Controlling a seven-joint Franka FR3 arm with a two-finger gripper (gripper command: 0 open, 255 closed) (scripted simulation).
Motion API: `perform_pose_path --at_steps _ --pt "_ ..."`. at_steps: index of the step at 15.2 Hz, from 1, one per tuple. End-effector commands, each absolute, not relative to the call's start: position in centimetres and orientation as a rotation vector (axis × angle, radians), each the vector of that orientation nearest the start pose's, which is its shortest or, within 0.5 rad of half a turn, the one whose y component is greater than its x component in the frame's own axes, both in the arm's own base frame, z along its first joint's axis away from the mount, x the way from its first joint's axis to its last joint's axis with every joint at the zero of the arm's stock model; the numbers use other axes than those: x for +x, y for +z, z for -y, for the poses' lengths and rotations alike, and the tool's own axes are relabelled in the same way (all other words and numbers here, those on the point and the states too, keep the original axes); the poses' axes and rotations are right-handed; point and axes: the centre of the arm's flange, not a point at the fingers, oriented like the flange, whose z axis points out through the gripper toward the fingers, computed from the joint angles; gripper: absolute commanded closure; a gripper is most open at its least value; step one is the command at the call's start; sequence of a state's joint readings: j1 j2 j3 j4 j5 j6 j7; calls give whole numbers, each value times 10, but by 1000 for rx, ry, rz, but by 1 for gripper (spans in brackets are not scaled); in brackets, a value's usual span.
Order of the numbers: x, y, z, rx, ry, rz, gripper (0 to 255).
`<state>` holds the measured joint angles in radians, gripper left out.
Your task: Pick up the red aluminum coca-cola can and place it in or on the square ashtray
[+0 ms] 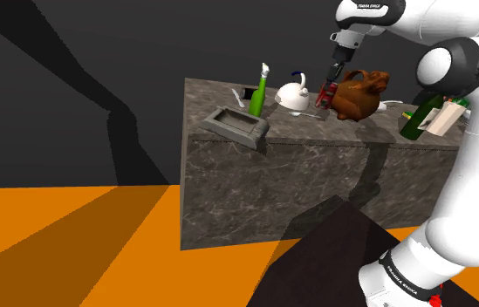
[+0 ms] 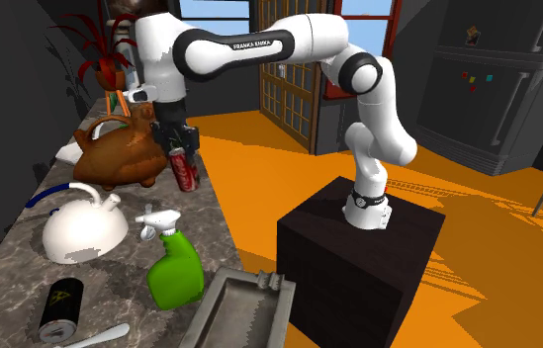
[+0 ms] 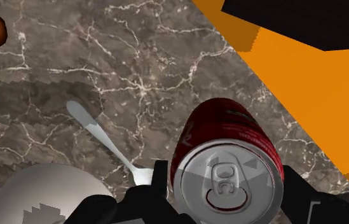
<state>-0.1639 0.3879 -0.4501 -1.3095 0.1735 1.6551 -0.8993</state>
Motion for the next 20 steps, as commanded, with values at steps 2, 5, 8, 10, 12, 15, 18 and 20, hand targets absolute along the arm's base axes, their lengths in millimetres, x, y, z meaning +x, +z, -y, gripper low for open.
perform_pose_path --at_steps 2,5,8,10,12,15,18,20 --pt "592 542 284 -3098 -1 466 255" --pt "606 545 247 -3098 -1 466 255" --pt "620 548 210 -3098 -1 466 255" --pt "629 550 186 -3098 -1 466 255" --pt "638 552 161 -3098 -1 466 255" --pt "652 554 124 -3098 -1 466 255" --pt "665 557 87 -3098 -1 466 255" --pt "675 559 62 -3098 -1 466 255"
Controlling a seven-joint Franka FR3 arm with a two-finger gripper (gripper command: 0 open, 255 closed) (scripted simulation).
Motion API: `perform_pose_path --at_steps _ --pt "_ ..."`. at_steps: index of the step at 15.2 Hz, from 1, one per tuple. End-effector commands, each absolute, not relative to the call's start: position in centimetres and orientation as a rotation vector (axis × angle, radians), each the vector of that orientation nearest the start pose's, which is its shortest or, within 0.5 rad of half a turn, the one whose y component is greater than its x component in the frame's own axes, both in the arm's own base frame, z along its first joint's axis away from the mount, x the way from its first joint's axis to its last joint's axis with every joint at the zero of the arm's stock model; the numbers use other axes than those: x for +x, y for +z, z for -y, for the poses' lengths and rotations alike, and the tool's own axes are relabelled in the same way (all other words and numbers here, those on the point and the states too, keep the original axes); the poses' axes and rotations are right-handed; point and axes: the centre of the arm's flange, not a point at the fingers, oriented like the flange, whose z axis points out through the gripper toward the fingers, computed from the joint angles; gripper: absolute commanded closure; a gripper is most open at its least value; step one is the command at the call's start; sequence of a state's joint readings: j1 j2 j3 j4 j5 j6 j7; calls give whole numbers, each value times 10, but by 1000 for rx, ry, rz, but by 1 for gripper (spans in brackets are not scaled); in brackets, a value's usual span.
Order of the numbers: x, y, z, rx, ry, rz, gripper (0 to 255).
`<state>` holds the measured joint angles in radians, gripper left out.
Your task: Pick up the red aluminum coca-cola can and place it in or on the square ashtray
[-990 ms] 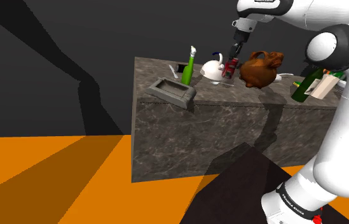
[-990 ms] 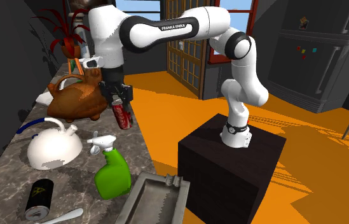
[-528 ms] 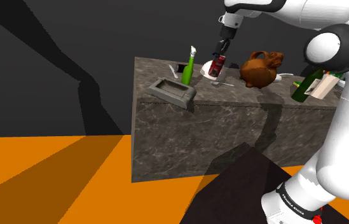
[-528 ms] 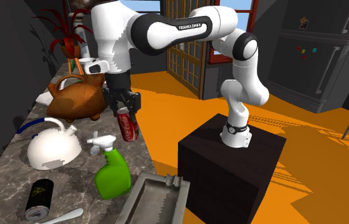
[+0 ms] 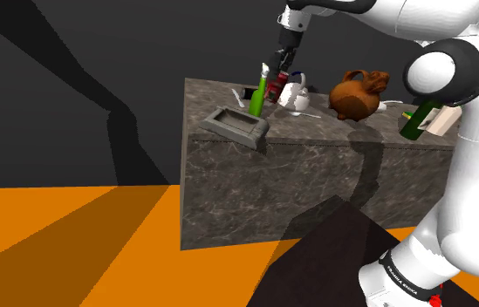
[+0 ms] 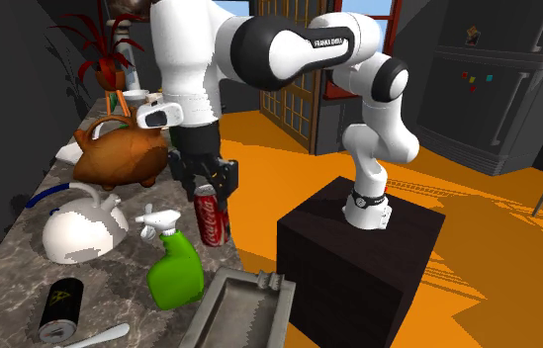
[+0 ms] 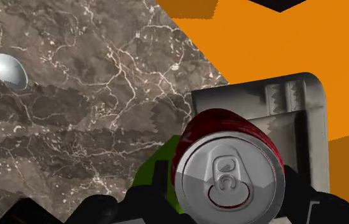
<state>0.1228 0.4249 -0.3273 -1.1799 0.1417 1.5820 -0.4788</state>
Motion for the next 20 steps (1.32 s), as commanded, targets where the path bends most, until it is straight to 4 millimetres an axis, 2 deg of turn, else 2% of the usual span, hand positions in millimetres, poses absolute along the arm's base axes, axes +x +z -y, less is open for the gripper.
perform_pose_path --at_steps 1,9,10,20 --pt "679 560 50 -3098 -1 466 255" --pt "716 567 -49 -3098 -1 466 255" --pt "718 567 -56 -3098 -1 466 255" --pt "718 515 -56 -3098 -1 466 255"
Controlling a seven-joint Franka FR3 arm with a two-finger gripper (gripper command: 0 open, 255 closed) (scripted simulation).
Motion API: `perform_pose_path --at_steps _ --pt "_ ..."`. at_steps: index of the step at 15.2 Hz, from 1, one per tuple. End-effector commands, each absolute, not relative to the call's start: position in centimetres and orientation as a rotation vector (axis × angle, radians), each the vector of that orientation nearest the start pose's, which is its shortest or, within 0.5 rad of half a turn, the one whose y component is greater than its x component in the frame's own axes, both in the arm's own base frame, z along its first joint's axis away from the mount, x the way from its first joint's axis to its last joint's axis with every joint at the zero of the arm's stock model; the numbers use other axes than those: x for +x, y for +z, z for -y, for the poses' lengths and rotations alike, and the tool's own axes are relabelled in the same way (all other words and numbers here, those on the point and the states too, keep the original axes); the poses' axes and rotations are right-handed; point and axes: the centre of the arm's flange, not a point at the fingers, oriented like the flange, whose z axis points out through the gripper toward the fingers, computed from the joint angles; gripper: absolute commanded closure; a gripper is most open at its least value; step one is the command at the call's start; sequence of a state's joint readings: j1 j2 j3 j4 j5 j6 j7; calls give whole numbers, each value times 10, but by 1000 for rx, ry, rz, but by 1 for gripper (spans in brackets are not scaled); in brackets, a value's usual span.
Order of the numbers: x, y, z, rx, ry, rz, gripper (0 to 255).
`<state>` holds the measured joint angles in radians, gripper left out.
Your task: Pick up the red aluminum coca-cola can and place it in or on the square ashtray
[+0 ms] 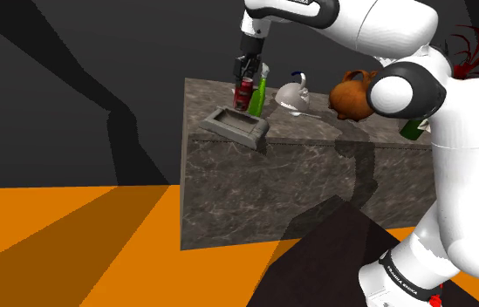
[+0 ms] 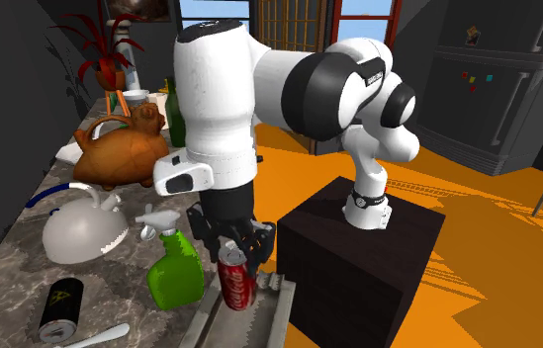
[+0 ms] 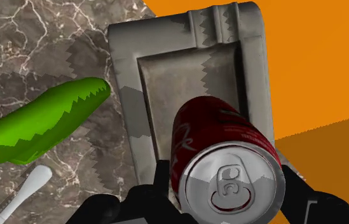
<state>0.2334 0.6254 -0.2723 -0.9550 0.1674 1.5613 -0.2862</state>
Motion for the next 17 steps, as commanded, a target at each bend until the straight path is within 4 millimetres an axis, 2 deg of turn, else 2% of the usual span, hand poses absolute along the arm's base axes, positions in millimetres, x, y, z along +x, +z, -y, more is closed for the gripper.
perform_pose_path --at_steps 1,9,17 --pt "718 509 -56 -3098 -1 466 255" --pt "718 465 -56 -3098 -1 466 255" --pt "718 465 -56 -3098 -1 466 255"
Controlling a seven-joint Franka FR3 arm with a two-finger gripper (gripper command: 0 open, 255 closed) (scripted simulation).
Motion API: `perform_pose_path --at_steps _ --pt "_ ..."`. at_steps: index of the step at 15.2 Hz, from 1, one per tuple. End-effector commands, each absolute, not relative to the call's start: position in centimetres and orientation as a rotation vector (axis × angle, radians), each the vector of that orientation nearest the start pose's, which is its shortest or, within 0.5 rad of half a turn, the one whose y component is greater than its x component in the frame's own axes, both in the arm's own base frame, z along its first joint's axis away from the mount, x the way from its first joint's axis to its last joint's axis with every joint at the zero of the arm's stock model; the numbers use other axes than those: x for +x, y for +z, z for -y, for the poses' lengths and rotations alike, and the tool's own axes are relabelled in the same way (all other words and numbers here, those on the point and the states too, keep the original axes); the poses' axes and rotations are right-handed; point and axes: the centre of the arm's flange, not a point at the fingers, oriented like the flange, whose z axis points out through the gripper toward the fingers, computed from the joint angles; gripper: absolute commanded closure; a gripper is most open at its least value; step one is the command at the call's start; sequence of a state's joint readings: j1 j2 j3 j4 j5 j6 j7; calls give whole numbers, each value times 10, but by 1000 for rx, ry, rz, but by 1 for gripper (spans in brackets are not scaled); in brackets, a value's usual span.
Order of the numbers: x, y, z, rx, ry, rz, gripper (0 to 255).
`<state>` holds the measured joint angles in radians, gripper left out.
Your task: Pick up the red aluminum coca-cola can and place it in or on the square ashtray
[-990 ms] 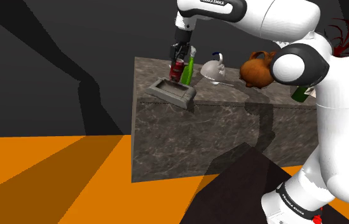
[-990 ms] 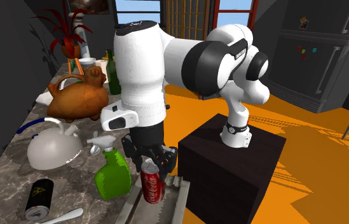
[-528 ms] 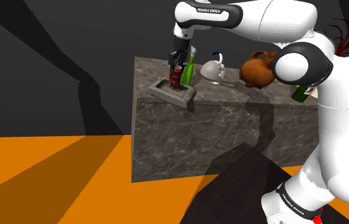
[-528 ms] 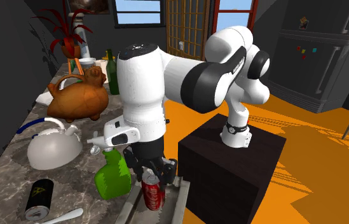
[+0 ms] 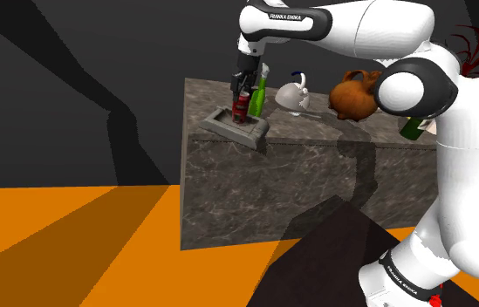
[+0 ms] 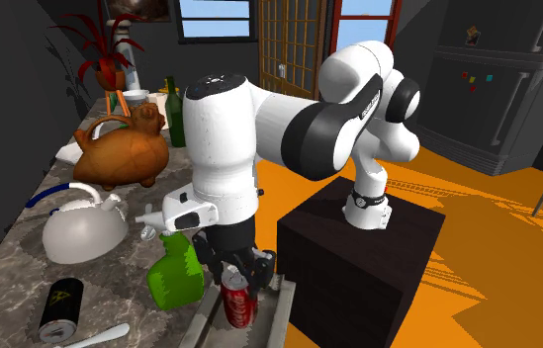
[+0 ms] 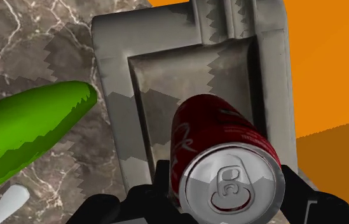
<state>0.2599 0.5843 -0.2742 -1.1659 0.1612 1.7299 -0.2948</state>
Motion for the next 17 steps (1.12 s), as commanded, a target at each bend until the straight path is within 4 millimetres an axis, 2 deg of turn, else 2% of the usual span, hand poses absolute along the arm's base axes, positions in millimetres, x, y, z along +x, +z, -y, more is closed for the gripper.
perform_pose_path --at_steps 1,6,10,17 --pt "718 465 -56 -3098 -1 466 0" --pt "718 465 -56 -3098 -1 466 0" --pt "718 515 -55 -3098 -1 466 0" --pt "718 515 -55 -3098 -1 466 0"
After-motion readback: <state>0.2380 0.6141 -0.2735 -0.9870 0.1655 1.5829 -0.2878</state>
